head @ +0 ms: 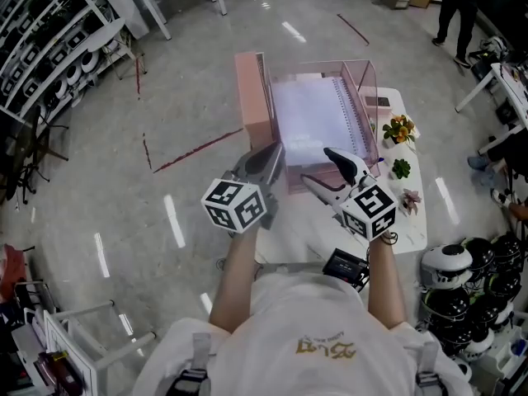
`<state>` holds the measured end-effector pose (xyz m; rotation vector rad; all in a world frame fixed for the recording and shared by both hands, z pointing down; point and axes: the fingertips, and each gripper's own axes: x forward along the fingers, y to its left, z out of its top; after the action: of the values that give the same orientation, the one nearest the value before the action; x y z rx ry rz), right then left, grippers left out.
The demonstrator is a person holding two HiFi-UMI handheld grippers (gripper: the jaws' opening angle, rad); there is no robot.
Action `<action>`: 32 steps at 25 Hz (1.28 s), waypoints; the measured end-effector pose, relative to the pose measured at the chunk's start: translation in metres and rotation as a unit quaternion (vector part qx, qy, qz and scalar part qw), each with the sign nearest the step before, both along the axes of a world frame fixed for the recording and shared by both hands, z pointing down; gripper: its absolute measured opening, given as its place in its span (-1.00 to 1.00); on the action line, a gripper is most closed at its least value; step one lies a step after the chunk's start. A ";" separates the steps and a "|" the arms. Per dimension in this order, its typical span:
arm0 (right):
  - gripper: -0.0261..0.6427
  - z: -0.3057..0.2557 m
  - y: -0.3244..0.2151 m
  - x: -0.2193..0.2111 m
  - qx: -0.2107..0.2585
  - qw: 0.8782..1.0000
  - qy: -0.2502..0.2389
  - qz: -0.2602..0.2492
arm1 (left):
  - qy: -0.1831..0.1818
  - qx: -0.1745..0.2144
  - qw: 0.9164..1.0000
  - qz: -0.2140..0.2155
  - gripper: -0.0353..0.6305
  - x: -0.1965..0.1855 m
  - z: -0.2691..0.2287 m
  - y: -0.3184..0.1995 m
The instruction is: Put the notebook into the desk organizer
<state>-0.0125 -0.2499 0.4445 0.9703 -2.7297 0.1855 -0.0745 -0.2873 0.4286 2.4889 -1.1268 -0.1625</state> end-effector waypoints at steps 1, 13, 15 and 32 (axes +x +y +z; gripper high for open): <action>0.04 -0.003 0.003 0.002 0.001 1.000 -0.010 0.007 | -0.001 0.003 1.000 -0.002 -0.85 -0.001 -0.002 0.004; -0.72 -0.019 0.042 0.039 -0.061 0.972 -0.198 0.116 | -0.023 0.022 0.999 -0.020 -0.85 -0.012 -0.013 0.055; -0.88 -0.022 0.049 0.045 -0.050 0.969 -0.202 0.131 | -0.026 0.023 0.999 -0.023 -0.84 -0.015 -0.012 0.066; -0.89 -0.022 0.077 0.049 -0.022 0.973 -0.157 0.166 | -0.027 0.030 0.999 -0.032 -0.85 -0.025 -0.017 0.100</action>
<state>0.0367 -0.1724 0.4223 1.4953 -2.7966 0.4957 -0.0995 -0.1876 0.4113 2.5242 -1.2429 -0.1497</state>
